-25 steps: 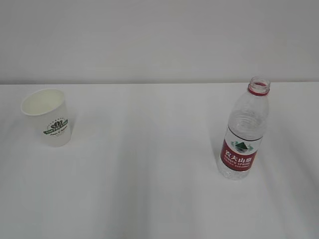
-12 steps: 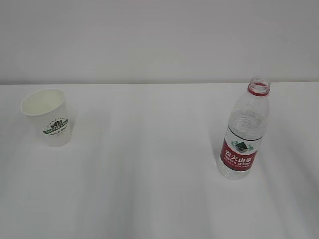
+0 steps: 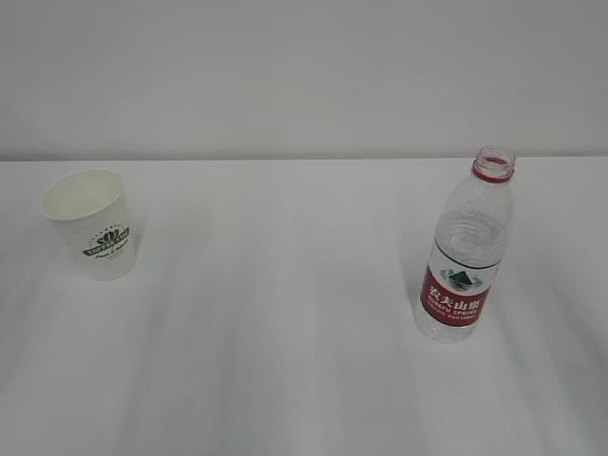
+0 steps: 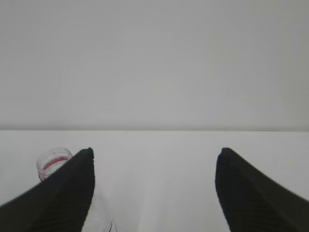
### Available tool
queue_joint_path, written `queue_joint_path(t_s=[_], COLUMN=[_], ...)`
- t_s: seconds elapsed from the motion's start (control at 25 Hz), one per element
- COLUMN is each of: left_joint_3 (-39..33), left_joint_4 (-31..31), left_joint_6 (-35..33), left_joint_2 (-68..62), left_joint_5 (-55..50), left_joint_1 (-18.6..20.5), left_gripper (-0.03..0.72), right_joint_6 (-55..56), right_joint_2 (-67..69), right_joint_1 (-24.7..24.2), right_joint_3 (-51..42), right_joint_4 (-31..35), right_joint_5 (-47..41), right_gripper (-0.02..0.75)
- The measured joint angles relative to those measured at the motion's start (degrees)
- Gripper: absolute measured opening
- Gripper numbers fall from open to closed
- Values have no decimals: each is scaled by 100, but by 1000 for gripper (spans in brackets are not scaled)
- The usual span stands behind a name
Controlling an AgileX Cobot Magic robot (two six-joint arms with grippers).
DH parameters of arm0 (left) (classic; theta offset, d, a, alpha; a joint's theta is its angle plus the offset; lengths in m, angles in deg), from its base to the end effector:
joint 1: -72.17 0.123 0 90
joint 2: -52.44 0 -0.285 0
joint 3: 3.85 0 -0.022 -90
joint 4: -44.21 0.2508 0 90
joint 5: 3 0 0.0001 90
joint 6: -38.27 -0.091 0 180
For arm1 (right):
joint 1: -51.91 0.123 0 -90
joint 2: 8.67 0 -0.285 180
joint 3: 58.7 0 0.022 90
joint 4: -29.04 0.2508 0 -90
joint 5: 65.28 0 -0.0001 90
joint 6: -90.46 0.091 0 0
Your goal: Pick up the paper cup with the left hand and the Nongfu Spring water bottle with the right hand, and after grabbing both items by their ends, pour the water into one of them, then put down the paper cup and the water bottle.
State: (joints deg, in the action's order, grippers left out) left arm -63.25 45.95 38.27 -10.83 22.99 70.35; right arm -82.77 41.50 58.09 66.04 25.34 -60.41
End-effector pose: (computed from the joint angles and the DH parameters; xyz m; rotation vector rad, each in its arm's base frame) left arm 0.1850 -0.0071 0.2500 0.0598 1.6865 -0.0146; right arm 0.1536 0.0171 0.2796 -0.0515 1.7561 0.1226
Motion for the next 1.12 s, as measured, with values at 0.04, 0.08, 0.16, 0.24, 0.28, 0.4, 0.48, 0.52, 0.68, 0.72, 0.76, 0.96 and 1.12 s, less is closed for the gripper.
queue_joint_path(t_s=[0.04, 0.08, 0.16, 0.24, 0.28, 0.4, 0.48, 0.52, 0.68, 0.72, 0.76, 0.96, 1.12], left_joint_3=[0, 0, 0, 0, 0, 0, 0, 0, 0, 0, 0, 0, 0], left_joint_4=[0, 0, 0, 28, 28, 74, 100, 97, 317, 402, 484, 857, 1302], left_joint_6=[80, 153, 248, 281, 292, 305, 305, 305, 305, 305, 332, 744, 957], left_joint_2=[-84, -185, -380, -597, -706, -983, -1131, -1197, -1431, -1513, -1588, -2031, -2262], left_joint_5=[112, 198, 325, 454, 560, 995, 1255, 1299, 1382, 1400, 1434, 1856, 2136], left_joint_1=[0, 0, 0, 0, 0, 0, 0, 0, 0, 0, 0, 0, 0], left_gripper=[433, 433, 433, 433, 433, 433, 433, 433, 430, 426, 419, 396, 392], right_joint_6=[13, 37, 75, 104, 106, 129, 142, 142, 270, 349, 427, 836, 890], right_joint_2=[69, 176, 373, 566, 620, 748, 812, 842, 941, 969, 1011, 1121, 1132], right_joint_1=[0, 0, 0, 0, 0, 0, 0, 0, 0, 0, 0, 0, 0], right_joint_3=[0, 0, 0, -9, -9, -9, -9, -9, -9, -9, -36, -460, -787], right_joint_4=[0, 0, 0, 0, 0, 0, 0, 0, -188, -296, -443, -803, -879], right_joint_5=[14, 27, 120, 362, 537, 928, 998, 1002, 1011, 1011, 1025, 1464, 1802], right_gripper=[587, 587, 587, 587, 587, 587, 587, 587, 587, 587, 587, 587, 587])
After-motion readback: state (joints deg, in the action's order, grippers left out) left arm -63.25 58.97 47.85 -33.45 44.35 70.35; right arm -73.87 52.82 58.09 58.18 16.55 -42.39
